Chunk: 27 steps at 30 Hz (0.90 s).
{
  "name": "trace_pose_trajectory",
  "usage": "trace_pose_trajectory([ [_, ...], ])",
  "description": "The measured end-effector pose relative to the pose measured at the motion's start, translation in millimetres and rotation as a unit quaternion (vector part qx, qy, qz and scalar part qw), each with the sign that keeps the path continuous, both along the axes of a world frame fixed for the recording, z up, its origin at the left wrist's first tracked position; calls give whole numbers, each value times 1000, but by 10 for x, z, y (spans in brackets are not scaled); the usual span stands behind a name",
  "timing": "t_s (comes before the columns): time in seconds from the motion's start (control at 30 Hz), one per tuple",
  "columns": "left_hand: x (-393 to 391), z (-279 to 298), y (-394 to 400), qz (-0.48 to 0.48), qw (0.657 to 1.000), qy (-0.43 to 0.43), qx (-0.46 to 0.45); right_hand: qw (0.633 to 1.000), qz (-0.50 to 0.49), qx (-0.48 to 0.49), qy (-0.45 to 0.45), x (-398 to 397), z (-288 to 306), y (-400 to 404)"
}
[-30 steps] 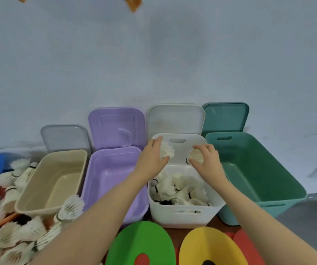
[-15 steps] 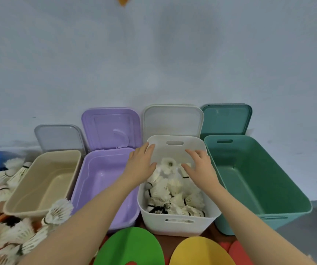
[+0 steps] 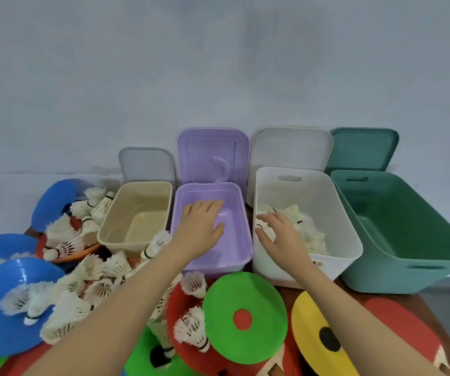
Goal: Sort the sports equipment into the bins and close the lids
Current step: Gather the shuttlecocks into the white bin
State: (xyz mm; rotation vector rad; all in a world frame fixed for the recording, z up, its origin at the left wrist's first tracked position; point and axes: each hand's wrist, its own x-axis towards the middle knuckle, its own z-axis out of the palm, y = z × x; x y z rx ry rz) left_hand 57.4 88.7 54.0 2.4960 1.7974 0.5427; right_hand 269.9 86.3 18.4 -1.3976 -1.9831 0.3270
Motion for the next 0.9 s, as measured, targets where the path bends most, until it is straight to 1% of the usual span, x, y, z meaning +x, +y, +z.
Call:
trace_pose_trajectory([
  [0.1, -347, -186, -280, -1, 999, -25, -22, 999, -6, -34, -9, -310, -187, -268],
  [0.2, -665, -414, -537, 3, 998, -15, -60, 997, -28, 16, -73, -548, -361, -540],
  [0.27, -849, -553, -696, 5, 997, -20, -79, 995, -13, 27, -91, -683, -430, -711],
  [0.3, -929, -604, -775, 8, 996, -24, -86, 996, 5, 6, -93, -748, -462, -784],
  [0.4, -1119, -742, -984, 9, 992, -22, -122, 986, 72, -103, -107, -926, -561, -962],
  [0.5, -1269, -840, -1107, 10, 988, -5, -155, 972, 103, -167, -125, -1082, -676, -1101],
  [0.6, -1326, -874, -1150, -5, 987, 0, -163, 966, 107, -209, -106, -1185, -783, -1200],
  [0.73, -1249, -895, -1120, -37, 988, 5, -148, 959, 117, -240, -91, -1246, -873, -1311],
  [0.83, -1176, -938, -1053, -47, 989, 7, -143, 969, 100, -224, -32, -1239, -874, -1376],
  [0.9, -1117, -951, -993, -55, 990, 11, -129, 977, 56, -205, 34, -1229, -845, -1394],
])
